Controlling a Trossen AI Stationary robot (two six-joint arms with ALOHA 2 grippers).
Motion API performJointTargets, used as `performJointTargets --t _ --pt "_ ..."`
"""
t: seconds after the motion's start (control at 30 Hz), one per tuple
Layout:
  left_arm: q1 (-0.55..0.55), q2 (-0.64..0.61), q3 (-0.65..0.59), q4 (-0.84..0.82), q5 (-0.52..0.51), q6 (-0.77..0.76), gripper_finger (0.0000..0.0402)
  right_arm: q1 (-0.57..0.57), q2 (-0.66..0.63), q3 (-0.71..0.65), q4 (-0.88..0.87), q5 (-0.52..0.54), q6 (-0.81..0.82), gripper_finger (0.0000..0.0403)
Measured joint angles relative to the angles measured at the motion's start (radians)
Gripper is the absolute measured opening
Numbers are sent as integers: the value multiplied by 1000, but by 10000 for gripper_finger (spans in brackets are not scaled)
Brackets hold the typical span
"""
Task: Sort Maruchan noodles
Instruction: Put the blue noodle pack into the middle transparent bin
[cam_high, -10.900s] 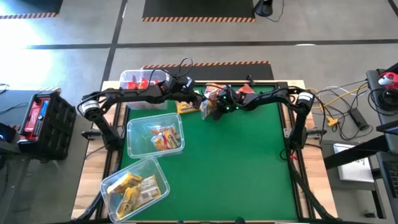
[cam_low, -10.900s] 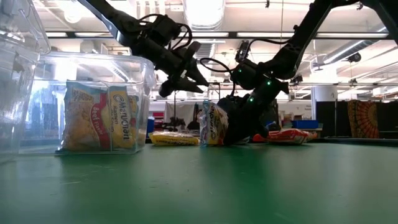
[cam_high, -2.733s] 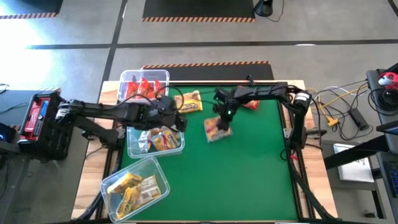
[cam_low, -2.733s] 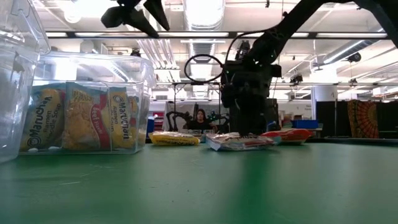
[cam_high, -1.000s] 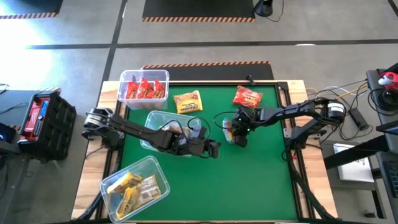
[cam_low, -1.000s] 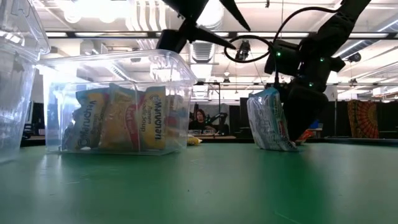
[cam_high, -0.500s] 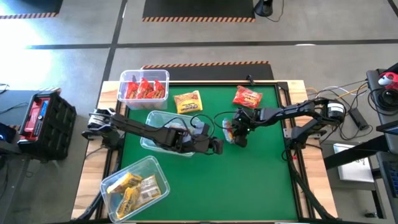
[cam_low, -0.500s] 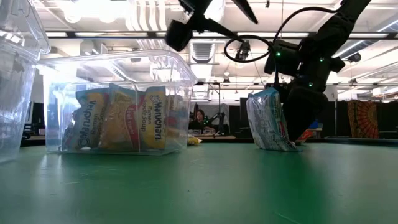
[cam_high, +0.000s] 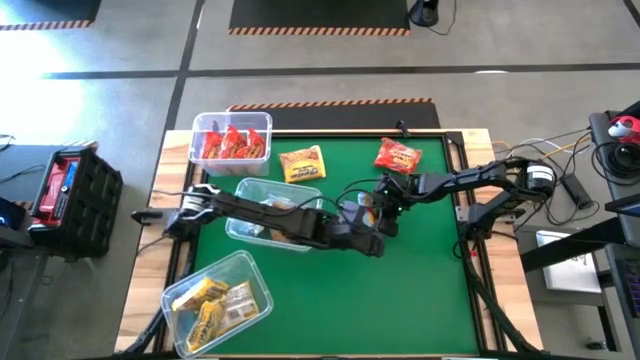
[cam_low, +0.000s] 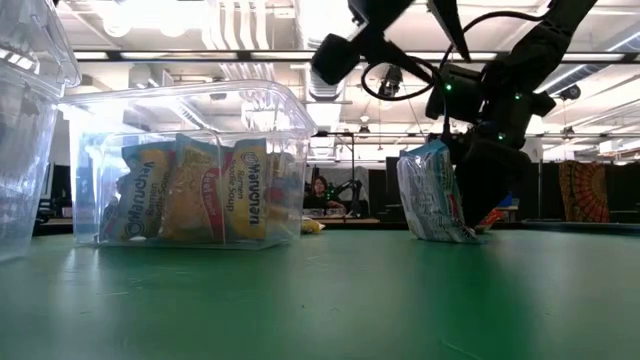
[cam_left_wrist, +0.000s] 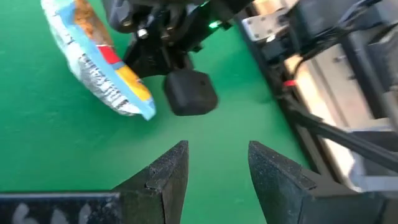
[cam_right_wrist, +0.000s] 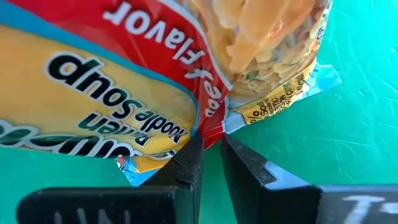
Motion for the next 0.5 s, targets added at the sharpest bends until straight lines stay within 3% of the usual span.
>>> performJointTargets --t 0.23,0.5 --pt "20 48 73 -74 -19 27 149 0 0 0 -3 -1 -3 54" --pt "46 52 -100 -12 -11 -76 149 0 0 0 -4 -1 -10 54"
